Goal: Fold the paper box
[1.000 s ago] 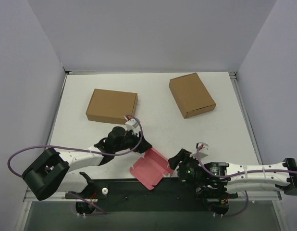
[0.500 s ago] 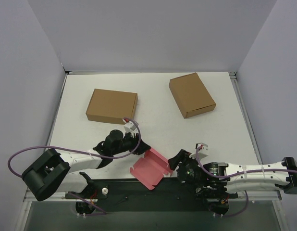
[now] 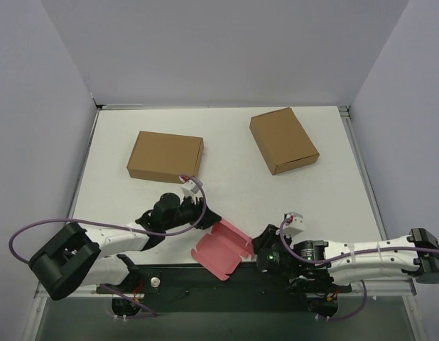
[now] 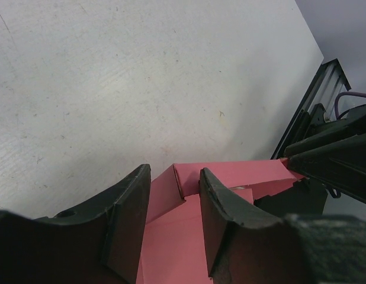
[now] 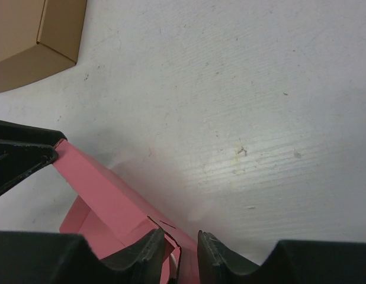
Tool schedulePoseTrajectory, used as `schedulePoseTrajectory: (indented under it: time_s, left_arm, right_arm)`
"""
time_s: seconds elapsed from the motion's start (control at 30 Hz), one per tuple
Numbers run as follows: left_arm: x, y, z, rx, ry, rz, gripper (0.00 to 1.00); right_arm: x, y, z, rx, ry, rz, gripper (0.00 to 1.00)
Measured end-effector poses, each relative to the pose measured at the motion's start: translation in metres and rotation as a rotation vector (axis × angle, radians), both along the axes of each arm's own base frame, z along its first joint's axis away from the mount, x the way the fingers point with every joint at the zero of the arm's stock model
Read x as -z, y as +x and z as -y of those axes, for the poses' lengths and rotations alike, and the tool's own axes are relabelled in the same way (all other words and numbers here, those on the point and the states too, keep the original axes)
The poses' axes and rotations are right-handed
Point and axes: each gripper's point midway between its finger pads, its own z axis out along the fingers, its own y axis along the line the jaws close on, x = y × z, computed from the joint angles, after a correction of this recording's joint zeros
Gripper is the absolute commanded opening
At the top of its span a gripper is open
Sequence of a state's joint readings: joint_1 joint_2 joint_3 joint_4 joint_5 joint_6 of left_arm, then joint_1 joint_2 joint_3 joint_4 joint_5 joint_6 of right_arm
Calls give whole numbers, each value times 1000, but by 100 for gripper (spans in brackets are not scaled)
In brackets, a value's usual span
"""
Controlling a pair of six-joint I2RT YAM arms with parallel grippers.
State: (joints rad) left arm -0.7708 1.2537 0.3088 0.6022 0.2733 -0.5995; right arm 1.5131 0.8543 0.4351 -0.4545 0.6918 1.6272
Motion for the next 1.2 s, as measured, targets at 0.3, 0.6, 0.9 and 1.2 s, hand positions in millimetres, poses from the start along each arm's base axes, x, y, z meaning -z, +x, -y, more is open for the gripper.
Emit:
schedulePoseTrajectory:
  time_s: [0.3, 0.6, 0.9, 1.2]
  left_arm:
    - [-5, -4, -10, -28, -6, 11, 50]
    - [-30, 1, -16, -68, -16, 31, 74]
    - [-91, 34, -33, -187, -48, 119, 78]
    - [-66, 51, -60, -266, 60, 78, 78]
  right_arm:
    - [-5, 4, -5, -4, -45, 27, 0]
    - [-38, 23, -12, -101, -236, 207, 0]
    - [-60, 52, -32, -354, -375, 346, 0]
    - [-47, 66, -53, -658, -475, 382, 0]
